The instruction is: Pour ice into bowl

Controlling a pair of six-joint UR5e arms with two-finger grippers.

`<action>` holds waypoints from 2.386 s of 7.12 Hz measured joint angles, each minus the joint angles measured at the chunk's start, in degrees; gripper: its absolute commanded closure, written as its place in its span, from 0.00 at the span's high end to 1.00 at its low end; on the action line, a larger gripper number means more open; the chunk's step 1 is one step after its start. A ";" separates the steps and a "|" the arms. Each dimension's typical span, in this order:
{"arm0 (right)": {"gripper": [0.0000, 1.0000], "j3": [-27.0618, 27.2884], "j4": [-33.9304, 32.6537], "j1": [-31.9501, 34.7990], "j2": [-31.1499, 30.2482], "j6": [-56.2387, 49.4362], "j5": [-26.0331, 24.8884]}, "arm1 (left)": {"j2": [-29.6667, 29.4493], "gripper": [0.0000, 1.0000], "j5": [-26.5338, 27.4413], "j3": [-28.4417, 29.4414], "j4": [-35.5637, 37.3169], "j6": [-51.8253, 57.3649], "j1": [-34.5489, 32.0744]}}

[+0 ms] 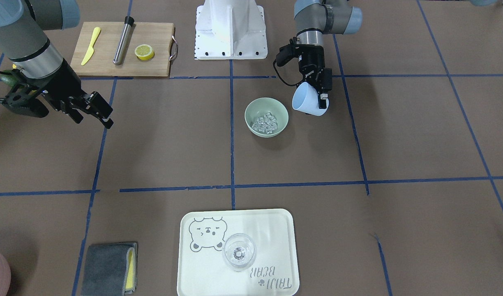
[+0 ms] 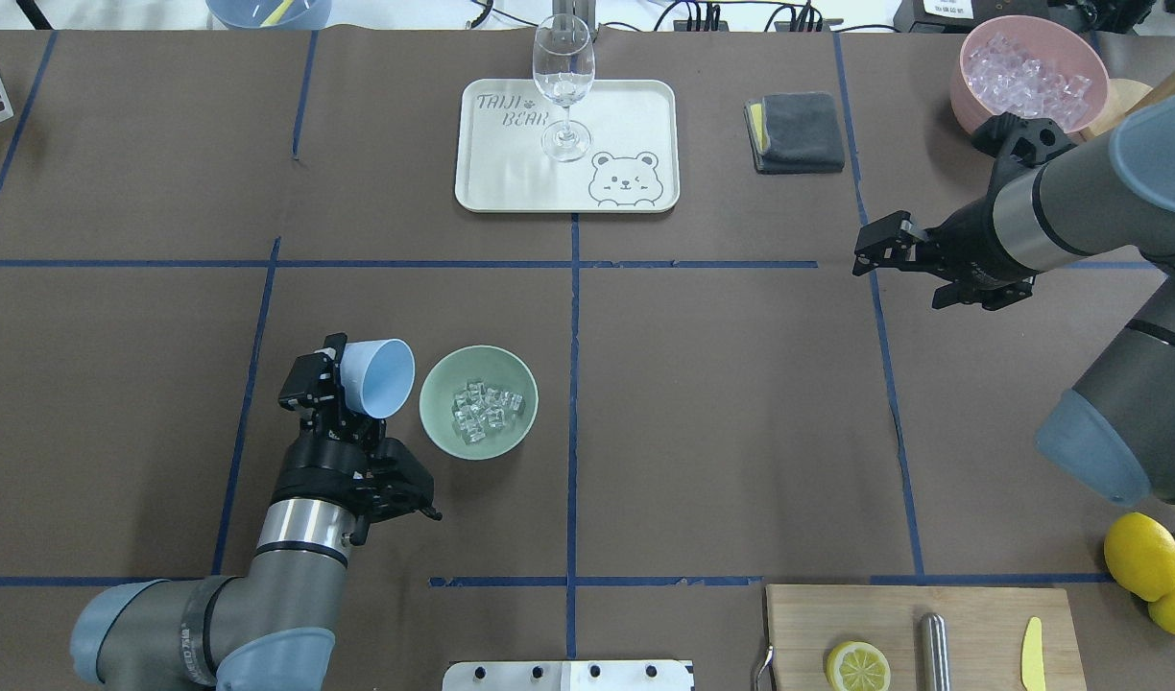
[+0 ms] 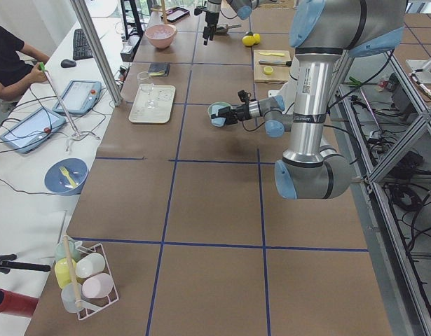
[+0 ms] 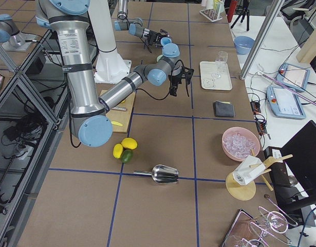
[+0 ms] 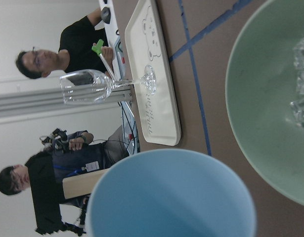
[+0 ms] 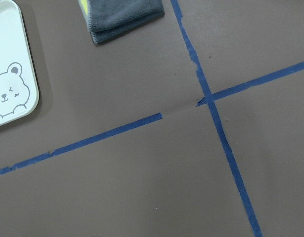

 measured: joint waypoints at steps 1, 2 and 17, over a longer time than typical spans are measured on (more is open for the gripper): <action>1.00 0.14 0.01 0.58 0.40 -0.17 0.12 | 2.65 0.00 -0.95 -1.21 0.00 -9.56 -0.12; 1.00 0.23 0.01 1.04 0.61 -0.30 0.18 | 5.98 0.00 -2.53 -2.31 0.00 -18.73 -0.17; 1.00 0.93 -0.16 1.38 2.22 -0.80 -0.37 | 26.46 0.00 -7.26 14.87 -47.99 -54.66 -3.54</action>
